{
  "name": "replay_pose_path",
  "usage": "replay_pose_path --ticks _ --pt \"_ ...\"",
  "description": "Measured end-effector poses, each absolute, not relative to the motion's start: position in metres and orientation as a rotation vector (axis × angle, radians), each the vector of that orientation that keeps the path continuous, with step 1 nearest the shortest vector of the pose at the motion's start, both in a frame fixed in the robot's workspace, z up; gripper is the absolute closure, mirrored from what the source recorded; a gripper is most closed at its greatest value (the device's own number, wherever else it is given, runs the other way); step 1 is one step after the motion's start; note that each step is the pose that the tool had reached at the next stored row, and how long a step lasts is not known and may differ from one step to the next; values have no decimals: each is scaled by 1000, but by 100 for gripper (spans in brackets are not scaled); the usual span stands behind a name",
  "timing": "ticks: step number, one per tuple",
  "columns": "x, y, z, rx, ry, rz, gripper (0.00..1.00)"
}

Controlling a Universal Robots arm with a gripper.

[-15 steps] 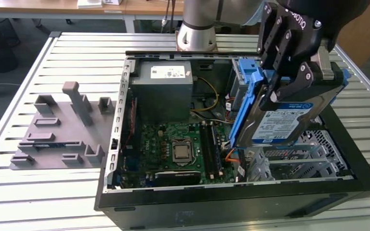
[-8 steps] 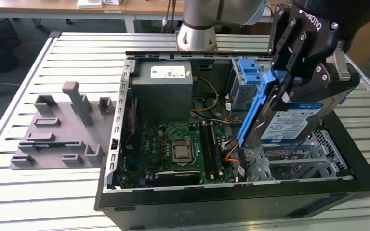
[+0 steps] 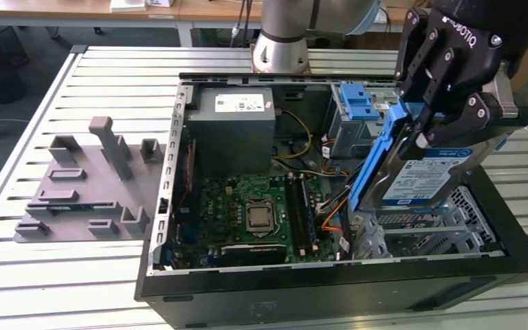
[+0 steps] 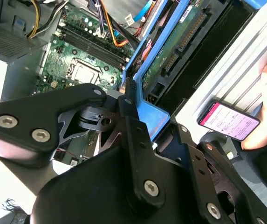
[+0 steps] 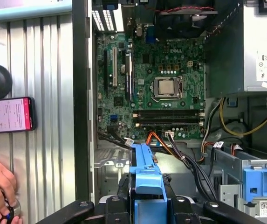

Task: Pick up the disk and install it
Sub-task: 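Insert the disk into the insertion slot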

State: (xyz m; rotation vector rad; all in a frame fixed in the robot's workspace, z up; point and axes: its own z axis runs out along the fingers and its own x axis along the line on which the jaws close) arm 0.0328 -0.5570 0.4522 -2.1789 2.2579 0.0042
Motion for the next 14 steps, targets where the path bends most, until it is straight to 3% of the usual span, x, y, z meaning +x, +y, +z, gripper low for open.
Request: replay_pose_path --ticks 14 --pt "48 -560 447 -2177 2256 1 64"
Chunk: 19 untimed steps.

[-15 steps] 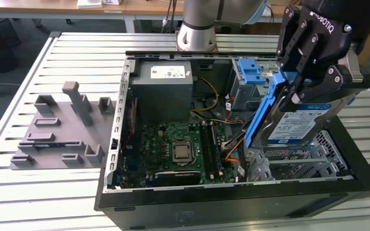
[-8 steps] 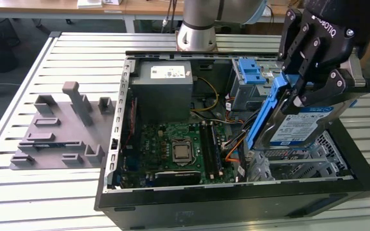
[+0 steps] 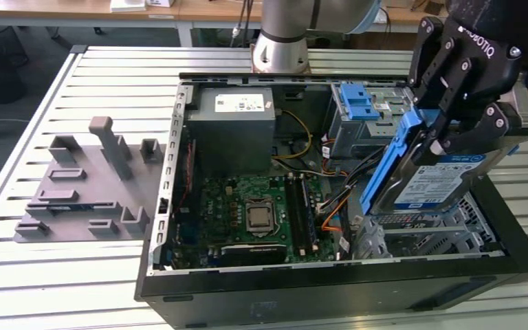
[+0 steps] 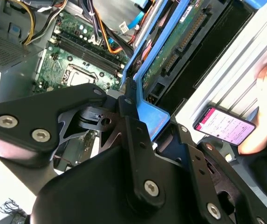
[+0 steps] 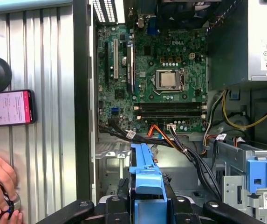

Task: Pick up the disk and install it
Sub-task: 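Insert the disk into the insertion slot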

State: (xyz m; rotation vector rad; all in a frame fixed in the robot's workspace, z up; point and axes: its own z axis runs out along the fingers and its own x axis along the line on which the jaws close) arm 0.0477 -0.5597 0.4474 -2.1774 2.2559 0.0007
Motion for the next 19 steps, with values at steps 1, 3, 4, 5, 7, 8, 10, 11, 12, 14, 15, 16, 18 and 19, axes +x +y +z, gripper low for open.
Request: replay_pose_path --ticks 1,3,4,5,7,8,10,11,12,14,15,16,18,19 --pt "49 -560 447 -2177 2256 1 64" --pt "49 -560 447 -2177 2256 1 64" --pt "49 -560 448 -2177 2256 1 64" --pt "49 -560 448 -2177 2256 0 64" --pt "50 -560 447 -2178 2256 1 64" --pt "50 -560 447 -2178 2256 1 64" --pt "53 -560 447 -2179 2255 1 64" --pt "54 -560 447 -2179 2255 1 64" --pt "56 -560 447 -2179 2255 1 64" --pt "58 -560 447 -2179 2255 1 64" --pt "60 -560 447 -2179 2255 1 64" --pt "63 -560 446 -2179 2255 0 64" --pt "64 -560 446 -2179 2255 1 64" --pt "64 -560 445 -2179 2255 1 64"
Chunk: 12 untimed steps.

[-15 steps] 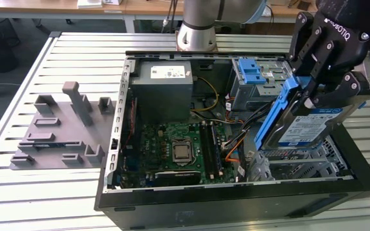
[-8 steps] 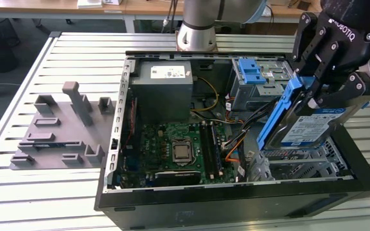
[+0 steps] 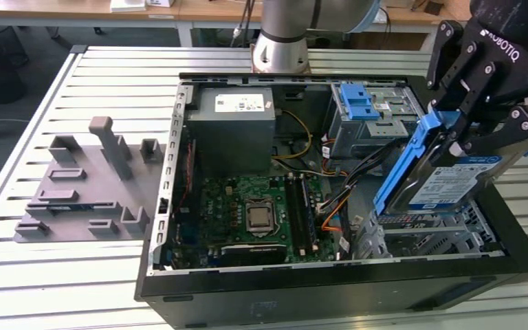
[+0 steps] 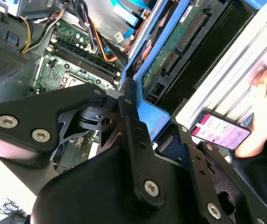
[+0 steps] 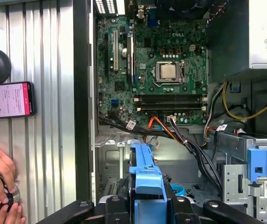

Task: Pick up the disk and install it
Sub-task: 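Insert the disk into the insertion slot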

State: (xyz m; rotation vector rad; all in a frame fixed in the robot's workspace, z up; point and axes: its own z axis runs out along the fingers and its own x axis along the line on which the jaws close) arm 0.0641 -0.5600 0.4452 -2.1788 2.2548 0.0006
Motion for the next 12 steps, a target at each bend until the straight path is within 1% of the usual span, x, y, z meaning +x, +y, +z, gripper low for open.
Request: replay_pose_path --ticks 12 --pt "67 -565 440 -2179 2255 1 64"
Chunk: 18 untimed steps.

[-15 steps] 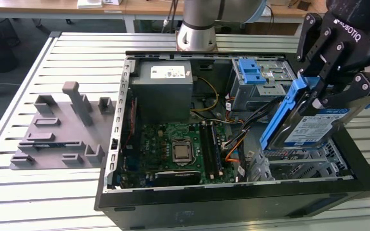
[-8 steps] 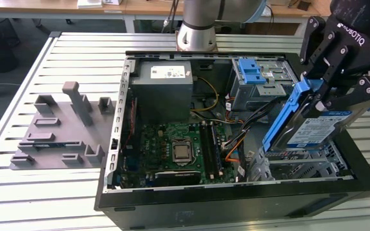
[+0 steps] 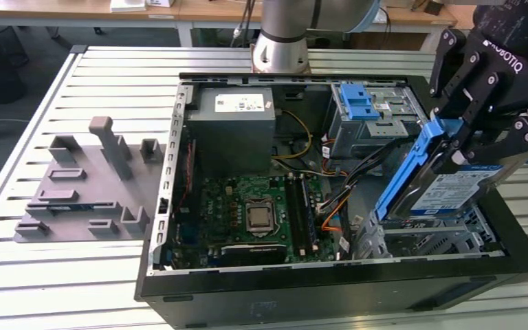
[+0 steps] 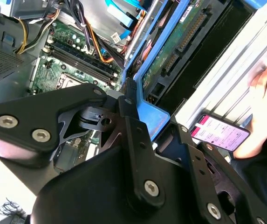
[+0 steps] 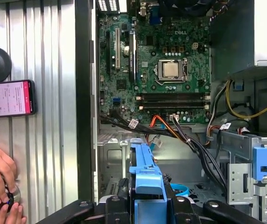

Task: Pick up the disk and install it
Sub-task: 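Insert the disk into the insertion slot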

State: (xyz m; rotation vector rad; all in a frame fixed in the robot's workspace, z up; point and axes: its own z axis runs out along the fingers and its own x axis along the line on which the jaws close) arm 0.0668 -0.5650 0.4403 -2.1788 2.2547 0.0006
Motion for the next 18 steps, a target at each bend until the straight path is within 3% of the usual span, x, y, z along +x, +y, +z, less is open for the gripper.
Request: replay_pose_path --ticks 18 --pt "69 -566 435 -2192 2242 1 64"
